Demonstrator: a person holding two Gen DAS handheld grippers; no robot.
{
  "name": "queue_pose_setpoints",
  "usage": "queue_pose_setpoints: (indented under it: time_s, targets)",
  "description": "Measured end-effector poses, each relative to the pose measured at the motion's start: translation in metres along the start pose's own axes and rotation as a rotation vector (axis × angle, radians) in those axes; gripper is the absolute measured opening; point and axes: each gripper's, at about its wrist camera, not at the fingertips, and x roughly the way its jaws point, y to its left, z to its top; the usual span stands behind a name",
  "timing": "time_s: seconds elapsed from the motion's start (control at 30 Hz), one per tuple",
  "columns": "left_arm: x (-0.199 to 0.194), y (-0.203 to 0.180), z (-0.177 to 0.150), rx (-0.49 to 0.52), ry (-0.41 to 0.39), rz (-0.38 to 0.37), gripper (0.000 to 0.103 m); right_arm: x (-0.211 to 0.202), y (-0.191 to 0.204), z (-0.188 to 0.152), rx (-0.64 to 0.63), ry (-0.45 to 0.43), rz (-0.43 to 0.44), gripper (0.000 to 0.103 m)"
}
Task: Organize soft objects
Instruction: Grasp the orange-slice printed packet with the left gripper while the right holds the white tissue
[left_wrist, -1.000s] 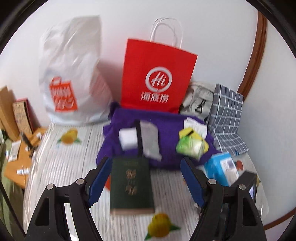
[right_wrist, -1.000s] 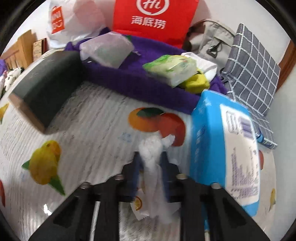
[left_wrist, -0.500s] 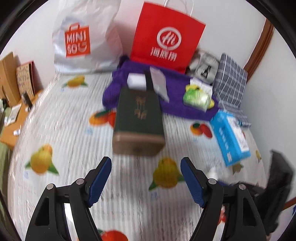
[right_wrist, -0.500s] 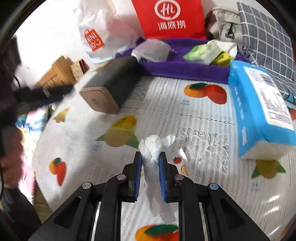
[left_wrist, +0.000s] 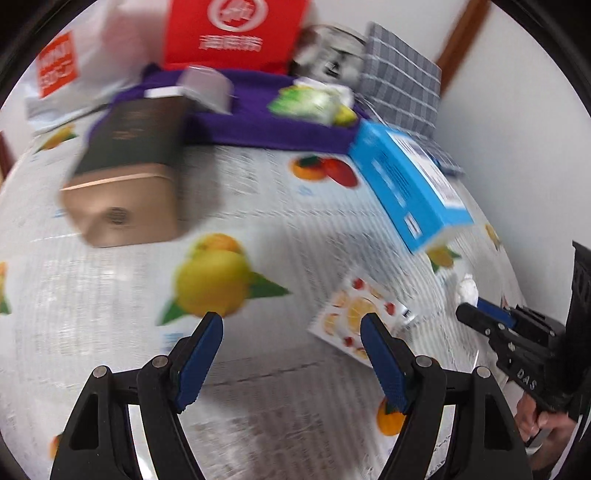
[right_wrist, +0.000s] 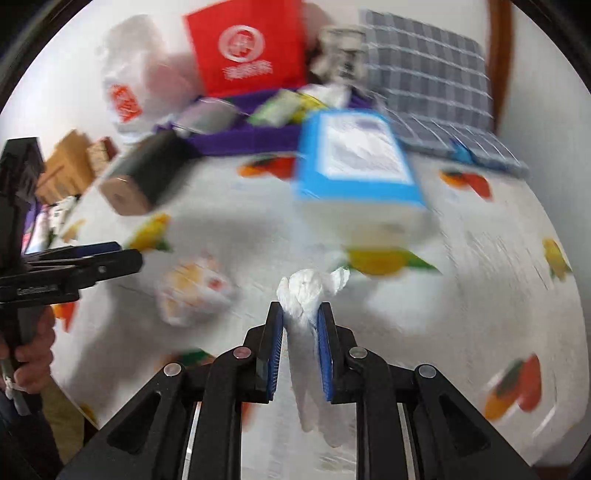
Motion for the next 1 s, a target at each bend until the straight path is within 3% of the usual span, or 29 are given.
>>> queue_pose_setpoints:
  time_s: [0.13,0.37,0.53,0.63,0.73,0.9,1.0]
  targets:
    - [0.011,-0.017,-0.002,0.065,-0.019,0.015,0.075,0.010,-0.017,-0.012,0.011,0.008,0.009,0.019]
    - [0.022,-0.033,0.003,0.147,0.015,0.015,0.087,0.012,-0.022,-0.015,0.010,-0.059,0.042,0.020]
    - [0.036,-0.062,-0.002,0.329,0.066,0.103,0.092,0.012,-0.032,-0.014,0.048,-0.071,0.108,0.020]
    - [0.038,-0.069,-0.004,0.346,0.047,0.100,0.092,0.012,-0.031,-0.015,0.036,-0.074,0.115,0.020]
    - [0.037,-0.071,-0.004,0.359,0.028,0.094,0.080,0.013,-0.030,-0.015,0.024,-0.078,0.107,0.020]
    - [0.033,-0.079,-0.005,0.387,0.015,0.079,0.044,0.013,-0.037,-0.016,0.063,-0.086,0.136,0.020]
    - [0.032,-0.081,-0.006,0.380,0.012,0.079,0.040,0.012,-0.032,-0.018,0.046,-0.093,0.107,0.020]
